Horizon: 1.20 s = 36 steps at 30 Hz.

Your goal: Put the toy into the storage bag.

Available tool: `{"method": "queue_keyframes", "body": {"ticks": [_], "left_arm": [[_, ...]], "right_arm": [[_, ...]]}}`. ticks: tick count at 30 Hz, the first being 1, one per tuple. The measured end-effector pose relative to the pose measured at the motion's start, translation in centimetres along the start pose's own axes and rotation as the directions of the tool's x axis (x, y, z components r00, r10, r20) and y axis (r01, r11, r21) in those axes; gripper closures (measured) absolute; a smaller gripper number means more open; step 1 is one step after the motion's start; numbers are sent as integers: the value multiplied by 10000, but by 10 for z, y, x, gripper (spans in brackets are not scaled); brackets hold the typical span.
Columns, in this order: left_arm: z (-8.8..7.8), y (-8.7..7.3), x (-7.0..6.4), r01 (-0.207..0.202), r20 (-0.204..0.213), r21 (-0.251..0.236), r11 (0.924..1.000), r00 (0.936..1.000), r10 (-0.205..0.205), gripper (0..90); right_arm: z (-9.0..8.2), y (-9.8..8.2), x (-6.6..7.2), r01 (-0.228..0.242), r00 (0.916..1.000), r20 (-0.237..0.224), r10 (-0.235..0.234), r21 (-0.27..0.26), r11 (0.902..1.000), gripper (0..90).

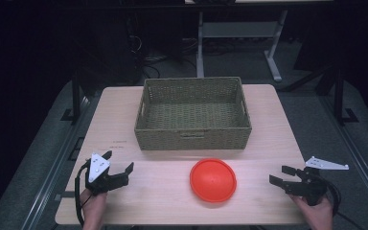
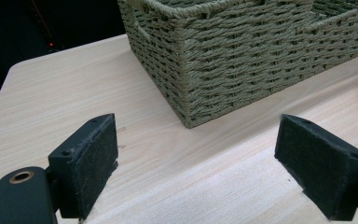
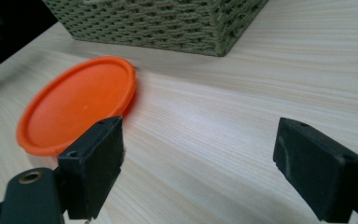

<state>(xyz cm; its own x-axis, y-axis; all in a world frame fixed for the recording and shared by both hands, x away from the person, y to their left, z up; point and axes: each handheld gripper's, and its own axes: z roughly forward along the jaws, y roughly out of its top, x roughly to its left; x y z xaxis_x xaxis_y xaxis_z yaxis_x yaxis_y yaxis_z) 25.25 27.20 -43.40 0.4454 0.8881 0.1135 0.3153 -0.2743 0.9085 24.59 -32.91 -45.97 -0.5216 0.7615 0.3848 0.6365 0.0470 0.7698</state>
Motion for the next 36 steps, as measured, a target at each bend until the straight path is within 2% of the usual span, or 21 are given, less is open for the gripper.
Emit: {"method": "queue_keyframes", "body": {"ticks": [7,13,18,27,32,36], "left_arm": [[3,0,-1,-74,163,-22,10000,9998,75,127],[0,1,-2,-47,0,-90,9999,10000,47,127],[0,1,-4,-82,55,-105,9999,10000,83,127],[0,0,-4,-98,87,-104,9999,9999,99,127],[1,0,-3,-97,50,-58,9999,9999,97,127],[0,0,-3,-89,29,-95,9999,10000,89,127]], "right_arm": [[-2,1,6,202,9998,-21,-202,-25,9998,157],[2,4,8,254,9994,-252,-252,83,9996,151],[4,6,14,481,9980,-414,-473,185,9987,151],[16,27,26,932,9918,-912,-892,408,9948,144],[24,35,30,960,9900,-1110,-867,806,9921,144],[28,42,36,1273,9837,-1394,-1134,955,9873,144]]}}
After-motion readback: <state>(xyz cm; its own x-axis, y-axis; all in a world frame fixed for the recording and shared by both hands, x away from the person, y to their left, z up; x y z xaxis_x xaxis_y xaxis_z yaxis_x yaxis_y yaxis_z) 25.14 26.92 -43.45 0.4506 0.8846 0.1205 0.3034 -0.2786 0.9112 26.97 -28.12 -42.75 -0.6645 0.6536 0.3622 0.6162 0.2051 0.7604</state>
